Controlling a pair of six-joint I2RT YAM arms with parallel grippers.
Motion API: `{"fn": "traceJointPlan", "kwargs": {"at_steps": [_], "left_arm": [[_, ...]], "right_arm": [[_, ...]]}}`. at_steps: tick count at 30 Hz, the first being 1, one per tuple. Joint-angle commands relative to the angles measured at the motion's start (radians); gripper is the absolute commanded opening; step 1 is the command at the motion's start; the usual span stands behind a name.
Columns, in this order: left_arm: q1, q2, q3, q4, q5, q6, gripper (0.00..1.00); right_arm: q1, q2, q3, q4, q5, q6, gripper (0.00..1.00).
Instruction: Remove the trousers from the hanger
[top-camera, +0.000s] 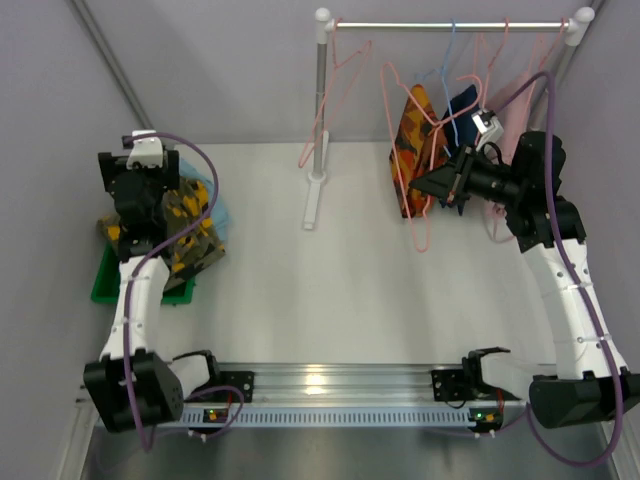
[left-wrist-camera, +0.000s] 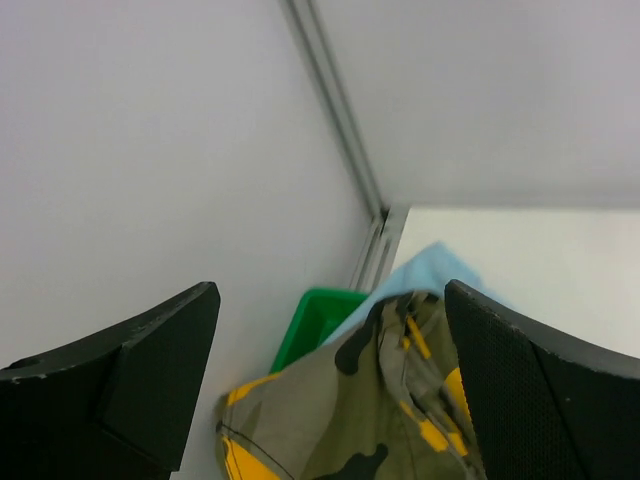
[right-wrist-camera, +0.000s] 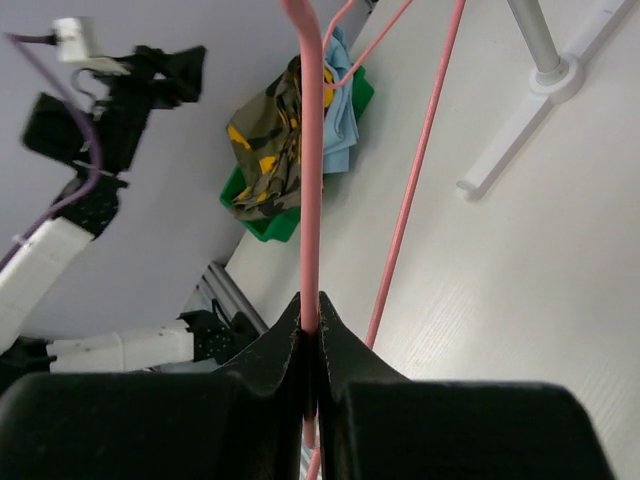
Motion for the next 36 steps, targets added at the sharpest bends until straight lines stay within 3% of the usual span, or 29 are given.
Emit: {"fn": "traceJointPlan", "kwargs": {"at_steps": [1,7,10,11,16,20,26,29,36], "left_arm": [[0.003,-0.186,0.129,-0.334,0.175,-0.169,0.99],[0.004,-0.362,0.230,-0.552,0.347,-0.265,0.99],[0.004,-0.408,0.279,-0.612,0.578,-0.335,0.98],[0.004,-0.408,0.296,-0.631,0.685,-0.360,0.97],[0.003,-0.318,0.420,-0.655,0.899,-0.587,0.95],[-0.026,-0.265,0.448,-0.633,0.892,-0.598,0.94],[-0.228,-0.236,0.471,-0.661,0.738,-0.513,0.94],[-0.278,-0.238,0.463,-0.662,0.685,-0.510,0.94],[-0.284,-0.255,0.423,-0.624,0.652,-0.521,0.96]], "right_arm": [[0.043,0.005,0.071,-0.085,0.073,-0.039,0.00],[0.120,0.103,0.170,-0.122,0.225,-0.033,0.00],[0.144,0.160,0.235,-0.126,0.283,-0.019,0.00],[0.149,0.172,0.247,-0.128,0.294,-0.015,0.00],[0.213,0.252,0.348,-0.129,0.377,-0.024,0.00],[0.229,0.330,0.466,-0.172,0.446,-0.021,0.00],[0.239,0.484,0.682,-0.247,0.607,-0.077,0.00],[0.241,0.531,0.736,-0.258,0.681,-0.099,0.00],[0.259,0.692,0.920,-0.214,0.687,-0.139,0.00]]}}
